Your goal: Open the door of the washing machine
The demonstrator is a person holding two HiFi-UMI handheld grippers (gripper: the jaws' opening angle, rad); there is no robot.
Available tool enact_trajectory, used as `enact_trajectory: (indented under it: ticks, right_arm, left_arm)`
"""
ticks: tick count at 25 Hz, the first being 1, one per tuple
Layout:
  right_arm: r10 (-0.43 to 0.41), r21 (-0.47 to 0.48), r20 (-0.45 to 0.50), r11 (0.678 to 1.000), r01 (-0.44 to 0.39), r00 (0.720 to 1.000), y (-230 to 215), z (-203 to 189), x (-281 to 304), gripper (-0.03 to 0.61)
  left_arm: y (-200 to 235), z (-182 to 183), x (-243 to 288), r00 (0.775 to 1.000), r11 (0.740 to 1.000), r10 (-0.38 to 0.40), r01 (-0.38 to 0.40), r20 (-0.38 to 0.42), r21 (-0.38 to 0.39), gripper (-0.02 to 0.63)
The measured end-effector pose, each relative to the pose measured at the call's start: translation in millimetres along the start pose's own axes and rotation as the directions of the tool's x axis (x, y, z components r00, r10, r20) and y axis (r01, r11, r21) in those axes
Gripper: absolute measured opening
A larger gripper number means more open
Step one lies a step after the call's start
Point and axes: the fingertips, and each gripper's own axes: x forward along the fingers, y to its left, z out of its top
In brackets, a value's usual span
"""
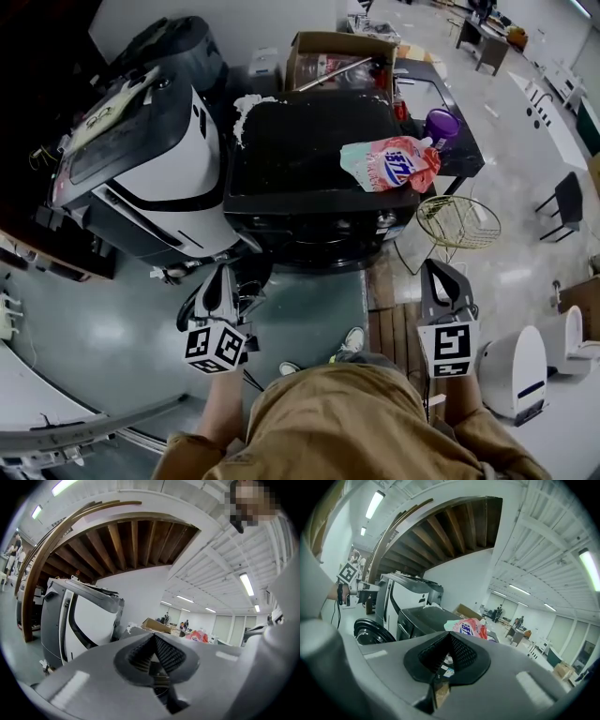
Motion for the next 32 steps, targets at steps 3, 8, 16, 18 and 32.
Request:
enact_trajectory:
  ticks: [3, 8, 16, 18, 32]
  right_arm:
    - [0.005, -0.009, 0.003, 1.0, -0.005, 1.0, -2.4, 2.5, 6.6, 0.005]
    - [0.018, -0.003, 0.017, 1.0, -0.018, 1.0, -1.8, 7.2, 13.8, 0.005]
    - [0.032, 0.013, 0.035, 0.999, -0.032, 0.999, 6.3, 14.3, 14.9, 0.005]
    - [0.035, 0.015, 0.035, 0.999, -0.036, 0.999, 8.8, 14.4, 14.4, 0.005]
    - [0.058, -0.01, 0.045, 0.998, -0.058, 0.997, 18.6, 24.0, 10.9, 0.005]
  left_arm:
    - [-3.4, -0.7, 8.7, 1.0, 1.0, -0.005, 0.005, -0.001, -0.002, 0.06]
    - [-0.1, -2.4, 15.6, 1.0, 1.0, 0.006, -0.006, -0.007, 0.004, 0.061]
    - [5.1, -1.1, 14.4, 1.0, 1.0, 0.01, -0.009, -0.026, 0.019, 0.06]
    - [5.8, -0.9, 12.9, 1.0, 1.0, 0.011, -0.01, -0.029, 0.021, 0.061]
    - [11.0, -1.3, -1.0, 0.999, 0.999, 0.029, -0.028, -0.027, 0.015, 0.06]
